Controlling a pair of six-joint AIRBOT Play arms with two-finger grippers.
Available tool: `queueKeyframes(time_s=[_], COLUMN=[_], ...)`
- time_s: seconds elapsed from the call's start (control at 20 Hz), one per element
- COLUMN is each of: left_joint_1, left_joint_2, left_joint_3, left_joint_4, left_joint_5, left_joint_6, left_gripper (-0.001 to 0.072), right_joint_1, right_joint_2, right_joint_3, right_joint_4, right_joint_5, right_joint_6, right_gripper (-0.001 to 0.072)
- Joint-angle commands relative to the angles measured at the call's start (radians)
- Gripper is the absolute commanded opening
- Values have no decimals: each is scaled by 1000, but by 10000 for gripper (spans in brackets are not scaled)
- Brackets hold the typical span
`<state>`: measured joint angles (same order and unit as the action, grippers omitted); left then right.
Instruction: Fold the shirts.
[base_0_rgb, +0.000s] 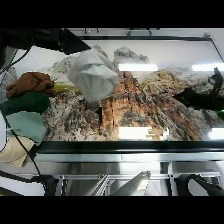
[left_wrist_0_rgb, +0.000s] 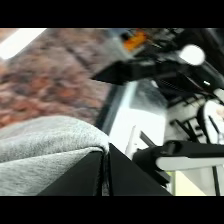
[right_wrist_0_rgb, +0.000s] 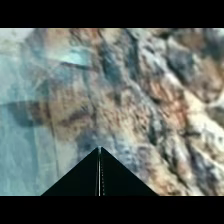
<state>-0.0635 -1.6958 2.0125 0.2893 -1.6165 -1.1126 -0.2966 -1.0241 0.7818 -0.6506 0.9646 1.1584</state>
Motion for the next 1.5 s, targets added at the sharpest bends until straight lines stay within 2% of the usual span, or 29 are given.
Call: queueKeyframes(time_s=[0.0, 0.15, 0.2, 0.25, 0.3, 0.35, 0.5, 0.6, 0.7, 0.8, 0.9, 1.05, 1.2, 1.3, 1.35, 1.4, 1.45], left_joint_1=[-131, -203, -218, -226, -226, -215, -156, -121, -119, -150, -199, -288, -376, -423, -445, -460, -471], left_joint_2=[84, 64, 48, 33, 19, 9, -24, -13, 35, 89, 123, 117, 64, 8, -21, -47, -69], left_joint_3=[1, 1, 1, 1, 1, 1, -2, -105, -319, -570, -799, -1013, -1082, -1061, -1035, -1007, -980], left_joint_4=[-43, 119, 202, 281, 368, 437, 560, 580, 580, 579, 579, 571, 489, 413, 400, 397, 398], left_joint_5=[-11, -8, -6, -7, -5, 1, -52, -85, -72, -8, 98, 243, 335, 345, 343, 338, 331], left_joint_6=[12, -41, -72, -106, -136, -167, -254, -288, -270, -214, -163, -131, -96, -62, -56, -55, -55], left_gripper=[20, 15, 36, 295, 496, 720, 710, 708, 709, 708, 708, 708, 707, 707, 706, 667, 574], right_joint_1=[-52, -72, -72, -71, -71, -71, -69, -69, -69, -69, -51, 36, 180, 274, 314, 343, 363], right_joint_2=[120, 172, 174, 169, 161, 148, 101, 64, 41, 11, -47, -172, -291, -364, -396, -421, -439], right_joint_3=[39, 38, 37, 35, 35, 35, 34, 20, -32, -108, -171, -193, -193, -193, -193, -193, -193], right_joint_4=[0, -3, -3, -4, -3, -7, -61, -131, -206, -200, -146, -30, 125, 214, 251, 282, 312], right_joint_5=[77, 124, 144, 163, 183, 206, 273, 301, 289, 250, 216, 206, 160, 157, 156, 155, 151], right_joint_6=[-8, -8, -8, -8, -8, -8, -8, -7, -7, -8, -42, -129, -209, -252, -269, -283, -299], right_gripper=[17, 17, 43, 259, 492, 527, 528, 527, 528, 528, 527, 525, 523, 466, 463, 462, 462])
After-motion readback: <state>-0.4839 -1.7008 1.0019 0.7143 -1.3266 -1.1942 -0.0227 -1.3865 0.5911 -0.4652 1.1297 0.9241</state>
